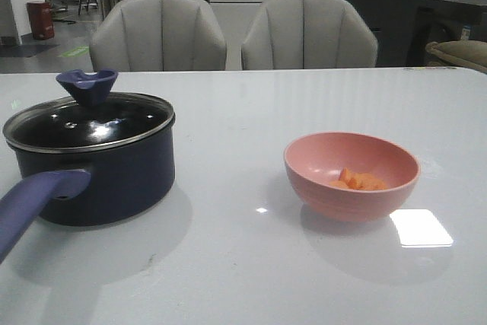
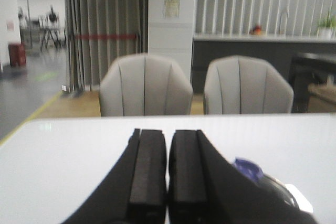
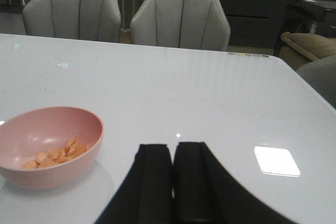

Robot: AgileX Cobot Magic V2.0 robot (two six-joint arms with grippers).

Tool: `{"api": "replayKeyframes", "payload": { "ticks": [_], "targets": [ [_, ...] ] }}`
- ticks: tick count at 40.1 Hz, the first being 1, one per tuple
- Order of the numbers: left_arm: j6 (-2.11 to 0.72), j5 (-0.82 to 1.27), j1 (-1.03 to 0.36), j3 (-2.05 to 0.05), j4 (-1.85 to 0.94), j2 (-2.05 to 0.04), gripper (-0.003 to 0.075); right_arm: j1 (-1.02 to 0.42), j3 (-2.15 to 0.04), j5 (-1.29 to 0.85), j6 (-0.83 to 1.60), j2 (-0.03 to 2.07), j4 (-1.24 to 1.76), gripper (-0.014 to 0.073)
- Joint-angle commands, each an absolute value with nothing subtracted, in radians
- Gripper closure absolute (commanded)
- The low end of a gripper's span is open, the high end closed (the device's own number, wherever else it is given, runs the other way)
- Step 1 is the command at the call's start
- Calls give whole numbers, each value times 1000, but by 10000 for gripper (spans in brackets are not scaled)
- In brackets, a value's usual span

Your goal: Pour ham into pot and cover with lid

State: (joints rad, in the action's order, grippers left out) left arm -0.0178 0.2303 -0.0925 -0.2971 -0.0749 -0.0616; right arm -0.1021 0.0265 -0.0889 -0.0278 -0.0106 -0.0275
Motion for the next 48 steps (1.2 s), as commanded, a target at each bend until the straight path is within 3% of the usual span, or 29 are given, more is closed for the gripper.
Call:
{"api": "replayKeyframes", "payload": {
  "ticks": [1, 24, 28, 36, 38, 48],
  "targets": [
    [-14, 279, -97, -388, -84, -126, 600, -95, 22, -6, -28, -30, -44, 445],
    [-14, 289, -97, -395, -84, -179, 590, -95, 22, -6, -28, -30, -44, 445],
    [-14, 318, -97, -397, -84, -181, 523, -95, 22, -6, -28, -30, -44, 445],
    [-14, 322, -97, -397, -84, -181, 206, -95, 22, -6, -28, -30, -44, 445],
    [-14, 322, -97, -397, -84, -181, 165, -95, 22, -6, -28, -30, -44, 445],
    [-14, 319, -97, -382, -124, -181, 225, -95, 22, -6, -28, -30, -44, 445]
  ]
}}
